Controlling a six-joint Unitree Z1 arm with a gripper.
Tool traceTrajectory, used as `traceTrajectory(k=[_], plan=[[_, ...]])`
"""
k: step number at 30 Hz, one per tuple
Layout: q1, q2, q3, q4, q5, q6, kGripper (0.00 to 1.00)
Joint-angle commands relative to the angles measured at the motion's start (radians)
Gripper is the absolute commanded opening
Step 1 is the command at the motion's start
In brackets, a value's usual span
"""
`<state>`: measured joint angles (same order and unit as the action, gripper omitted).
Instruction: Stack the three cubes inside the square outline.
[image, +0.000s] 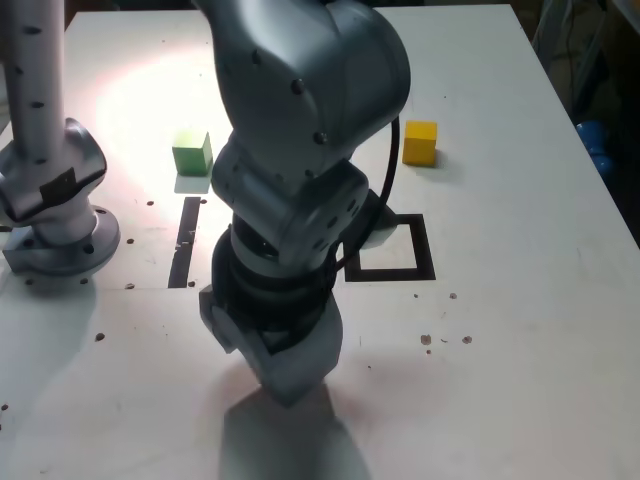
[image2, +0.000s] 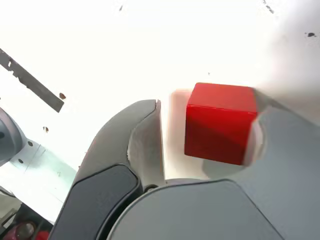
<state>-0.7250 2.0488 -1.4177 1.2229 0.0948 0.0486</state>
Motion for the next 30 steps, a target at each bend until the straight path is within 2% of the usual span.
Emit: traceTrajectory(k=[1, 14, 19, 24, 30], plan=[[-0.002, 0.006, -0.001, 0.006, 0.003, -0.002, 0.35], [-0.002, 0.006, 0.002, 0.010, 0.000, -0.003, 0.35], [0.009, -0.006, -0.016, 0.041, 0.000, -0.011, 0.35], [0.074, -0.028, -0.046, 0.081, -0.019, -0.034, 0.35], [0.209, -0.048, -0.133, 0.123, -0.049, -0.057, 0.35]])
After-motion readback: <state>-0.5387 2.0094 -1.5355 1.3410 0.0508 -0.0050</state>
